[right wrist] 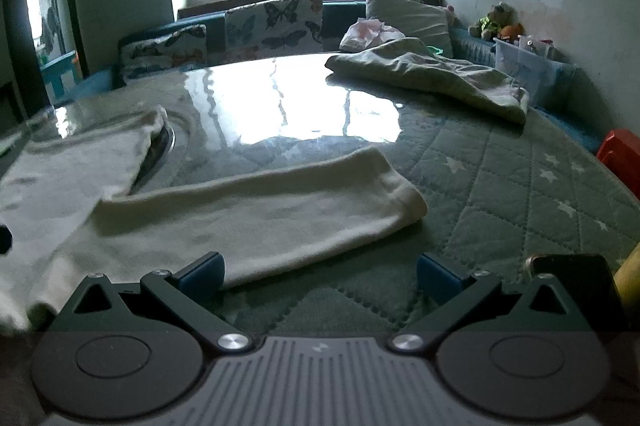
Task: Fold clothes
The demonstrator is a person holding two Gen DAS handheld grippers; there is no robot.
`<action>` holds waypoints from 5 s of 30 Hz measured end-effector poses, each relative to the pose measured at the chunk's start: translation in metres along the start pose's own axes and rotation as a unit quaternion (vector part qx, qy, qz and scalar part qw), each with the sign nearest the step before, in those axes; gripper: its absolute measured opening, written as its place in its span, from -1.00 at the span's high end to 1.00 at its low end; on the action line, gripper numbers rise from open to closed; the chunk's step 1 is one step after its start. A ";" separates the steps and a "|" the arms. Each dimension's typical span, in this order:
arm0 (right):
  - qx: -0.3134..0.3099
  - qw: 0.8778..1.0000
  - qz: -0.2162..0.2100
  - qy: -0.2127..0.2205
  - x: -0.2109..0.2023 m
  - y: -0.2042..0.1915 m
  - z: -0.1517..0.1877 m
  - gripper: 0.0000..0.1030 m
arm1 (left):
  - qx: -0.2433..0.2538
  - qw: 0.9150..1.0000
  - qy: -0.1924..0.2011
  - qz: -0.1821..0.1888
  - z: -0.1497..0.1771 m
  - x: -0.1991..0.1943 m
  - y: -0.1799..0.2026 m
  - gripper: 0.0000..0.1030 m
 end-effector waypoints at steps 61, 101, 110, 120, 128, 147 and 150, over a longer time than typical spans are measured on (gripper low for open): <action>0.083 0.994 -0.074 0.015 -0.012 0.015 -0.079 0.80 | 0.042 0.998 0.004 0.046 0.016 -0.009 0.009 -0.94; -0.011 0.937 -0.347 -0.031 -0.036 -0.246 -0.090 0.65 | -0.061 0.997 0.023 0.036 0.018 -0.020 -0.086 -0.86; -0.095 0.958 -0.270 -0.018 -0.044 -0.191 -0.083 0.18 | -0.086 0.996 0.017 0.019 0.021 -0.017 -0.100 -0.78; -0.117 0.970 -0.201 -0.066 -0.044 -0.117 -0.020 0.12 | -0.082 0.997 0.010 -0.002 0.022 -0.010 -0.109 -0.71; -0.074 0.976 -0.199 -0.054 -0.040 -0.111 -0.004 0.13 | -0.040 0.999 0.023 -0.030 0.022 -0.008 -0.101 0.19; -0.142 0.977 -0.158 -0.005 -0.042 -0.141 0.000 0.28 | -0.036 0.999 0.028 -0.028 0.019 -0.017 -0.109 0.11; -0.144 0.977 -0.159 -0.004 -0.041 -0.142 0.000 0.28 | -0.039 0.999 0.023 -0.022 0.021 -0.015 -0.108 0.10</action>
Point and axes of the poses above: each gripper's, at about its wrist camera, not at the fingertips, and x roughly the way its jaws point, y to its right, z to its underside, the point moved 8 cm from there along x, roughly the way its jaws point, and after that the axes turned 7 degrees about -x, right-handed, at the moved point
